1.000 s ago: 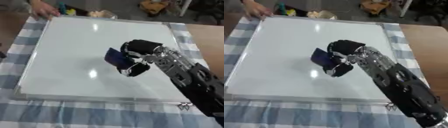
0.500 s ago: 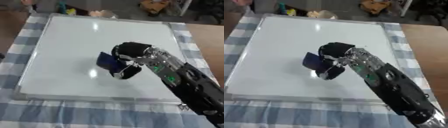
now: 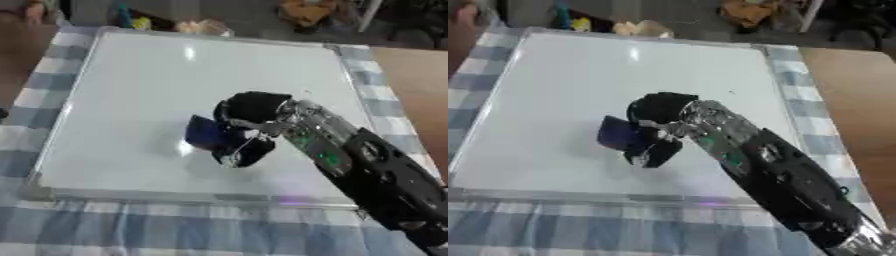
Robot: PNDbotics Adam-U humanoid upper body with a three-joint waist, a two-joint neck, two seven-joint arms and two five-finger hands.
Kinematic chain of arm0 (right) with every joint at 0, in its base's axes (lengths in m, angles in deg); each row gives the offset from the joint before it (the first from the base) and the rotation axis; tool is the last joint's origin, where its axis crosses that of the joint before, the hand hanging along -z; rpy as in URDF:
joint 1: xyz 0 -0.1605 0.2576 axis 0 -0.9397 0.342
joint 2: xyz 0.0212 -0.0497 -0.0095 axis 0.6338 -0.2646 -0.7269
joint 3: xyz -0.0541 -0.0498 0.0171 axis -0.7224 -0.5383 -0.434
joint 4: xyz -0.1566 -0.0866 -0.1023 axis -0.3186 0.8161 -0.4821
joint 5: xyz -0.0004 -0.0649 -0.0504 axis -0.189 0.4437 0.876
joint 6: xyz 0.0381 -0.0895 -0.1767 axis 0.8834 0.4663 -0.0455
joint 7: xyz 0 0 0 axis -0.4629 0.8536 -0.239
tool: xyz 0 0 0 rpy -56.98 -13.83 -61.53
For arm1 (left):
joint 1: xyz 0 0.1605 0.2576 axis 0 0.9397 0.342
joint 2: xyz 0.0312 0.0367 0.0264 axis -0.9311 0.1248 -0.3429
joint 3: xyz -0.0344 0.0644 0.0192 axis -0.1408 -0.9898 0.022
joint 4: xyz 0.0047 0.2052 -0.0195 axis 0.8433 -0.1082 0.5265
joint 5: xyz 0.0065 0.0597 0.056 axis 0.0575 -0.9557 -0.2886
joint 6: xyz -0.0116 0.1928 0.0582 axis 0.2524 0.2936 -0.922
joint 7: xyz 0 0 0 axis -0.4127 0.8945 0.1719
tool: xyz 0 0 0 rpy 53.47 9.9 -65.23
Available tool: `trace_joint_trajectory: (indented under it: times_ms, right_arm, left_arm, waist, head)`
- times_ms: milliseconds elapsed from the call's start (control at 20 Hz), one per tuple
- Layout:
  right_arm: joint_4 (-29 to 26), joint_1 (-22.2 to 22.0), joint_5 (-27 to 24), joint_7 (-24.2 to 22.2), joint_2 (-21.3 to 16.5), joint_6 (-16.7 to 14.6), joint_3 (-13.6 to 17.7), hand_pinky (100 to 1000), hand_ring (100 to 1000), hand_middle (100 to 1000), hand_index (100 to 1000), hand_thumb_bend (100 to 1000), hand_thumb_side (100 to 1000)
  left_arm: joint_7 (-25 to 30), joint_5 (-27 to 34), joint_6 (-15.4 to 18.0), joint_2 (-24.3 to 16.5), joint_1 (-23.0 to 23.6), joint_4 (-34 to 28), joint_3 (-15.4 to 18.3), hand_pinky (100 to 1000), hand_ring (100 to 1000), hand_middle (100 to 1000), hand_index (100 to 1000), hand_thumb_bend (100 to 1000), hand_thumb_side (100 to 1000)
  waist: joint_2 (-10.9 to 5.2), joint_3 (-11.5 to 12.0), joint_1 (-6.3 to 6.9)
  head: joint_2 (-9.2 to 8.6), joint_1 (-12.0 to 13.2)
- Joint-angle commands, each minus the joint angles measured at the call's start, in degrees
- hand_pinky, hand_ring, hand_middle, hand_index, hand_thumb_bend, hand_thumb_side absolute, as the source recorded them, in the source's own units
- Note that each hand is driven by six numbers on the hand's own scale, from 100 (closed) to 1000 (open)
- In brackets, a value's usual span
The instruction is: Wipe the whiteboard clean with a brush.
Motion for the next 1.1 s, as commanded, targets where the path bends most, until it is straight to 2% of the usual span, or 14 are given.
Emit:
trace_joint_trajectory:
  times_ms: [50,100,200,500,700,1100]
  right_arm:
    - [-1.39,0.69,-0.07,-1.52,-1.12,-0.71,0.06,642,647,593,449,247,648]
    - [-1.44,0.62,-0.08,-2.07,-1.15,-0.82,0.05,642,647,593,449,247,648]
    - [-1.33,0.4,-0.05,-3.65,-1.29,-1.04,-0.06,684,710,654,486,342,721]
    - [-1.61,0.05,0.01,-8.4,-1.53,-1.35,0.22,752,799,781,510,512,771]
    - [-2.1,-0.21,-0.53,-9.82,-1.73,-1.08,0.64,759,810,800,515,541,782]
    - [-3.33,-1.16,-1.79,-10.23,-2.4,0.07,1.74,751,805,792,515,527,790]
  left_arm:
    - [0.12,0.16,0.07,-0.51,-0.63,-0.77,0.12,551,464,548,680,672,946]
    - [0.12,0.16,0.07,-0.51,-0.61,-0.76,0.12,551,464,548,680,672,946]
    - [0.11,0.16,0.07,-0.51,-0.58,-0.75,0.14,550,464,548,680,672,947]
    - [0.1,0.16,0.05,-0.48,-0.44,-0.71,0.16,550,464,549,680,670,947]
    - [0.07,0.15,0.06,-0.51,-0.37,-0.71,0.22,550,464,549,680,670,948]
    - [0.02,0.19,0.08,-0.54,-0.27,-0.69,0.32,550,463,549,680,668,948]
  waist:
    - [-0.93,-0.15,0.3]
    - [-0.95,-0.18,0.28]
    - [-0.99,-0.25,0.26]
    - [-1.07,-0.41,0.22]
    - [-1.09,-0.46,0.23]
    - [-1.14,-0.85,0.32]
  head:
    - [0.48,0.01]
    - [0.49,0.02]
    - [0.5,0.05]
    - [0.54,0.12]
    - [0.55,0.18]
    - [0.6,0.38]
